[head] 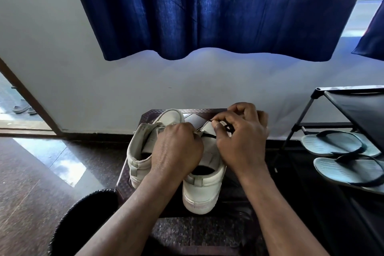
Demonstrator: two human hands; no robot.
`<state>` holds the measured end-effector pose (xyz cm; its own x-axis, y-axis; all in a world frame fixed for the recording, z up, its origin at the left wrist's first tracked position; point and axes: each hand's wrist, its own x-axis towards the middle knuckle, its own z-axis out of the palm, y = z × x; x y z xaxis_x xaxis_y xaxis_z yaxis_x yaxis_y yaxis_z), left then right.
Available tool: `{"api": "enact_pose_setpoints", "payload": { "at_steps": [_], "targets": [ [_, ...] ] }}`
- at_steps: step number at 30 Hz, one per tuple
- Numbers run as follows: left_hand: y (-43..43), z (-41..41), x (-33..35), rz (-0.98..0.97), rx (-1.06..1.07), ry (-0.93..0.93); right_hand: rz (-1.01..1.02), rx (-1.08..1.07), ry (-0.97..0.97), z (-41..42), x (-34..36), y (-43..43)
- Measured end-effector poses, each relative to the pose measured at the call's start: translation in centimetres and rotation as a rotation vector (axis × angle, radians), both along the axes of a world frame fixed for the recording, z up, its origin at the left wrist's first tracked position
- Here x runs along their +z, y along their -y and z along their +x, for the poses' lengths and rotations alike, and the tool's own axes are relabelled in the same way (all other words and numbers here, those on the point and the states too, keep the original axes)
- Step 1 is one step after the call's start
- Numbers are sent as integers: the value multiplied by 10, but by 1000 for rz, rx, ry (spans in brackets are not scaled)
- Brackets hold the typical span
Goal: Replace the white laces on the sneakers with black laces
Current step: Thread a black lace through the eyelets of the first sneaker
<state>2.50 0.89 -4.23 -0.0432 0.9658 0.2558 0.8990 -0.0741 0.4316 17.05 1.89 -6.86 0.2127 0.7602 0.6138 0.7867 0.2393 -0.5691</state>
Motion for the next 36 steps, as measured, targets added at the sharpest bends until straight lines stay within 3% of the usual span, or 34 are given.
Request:
{"api": "enact_pose_setpoints", "payload": {
  "at_steps": [2, 6, 8, 15, 23, 30, 36],
  "targets": [
    [-1, 0, -1, -32, -10, 29, -72, 6, -22, -2, -6, -3],
    [-1, 2, -5, -80, 0, 169, -253, 164, -315, -4, -22, -9],
    [0, 1, -7, -70, 29, 244, -284, 161, -362, -4, -26, -10],
    [2, -1, -8, -85, 66, 504, -346, 179, -413, -6, -28, -13],
    [-11, -19, -15, -268, -191, 724, -389, 149, -437, -2, -26, -9],
    [-16, -33, -9, -378, -330, 778, -383, 143, -405, 0, -25, -7],
    [-13, -29, -12, -333, -330, 758, -358, 175, -362, 2, -27, -8]
  ]
}}
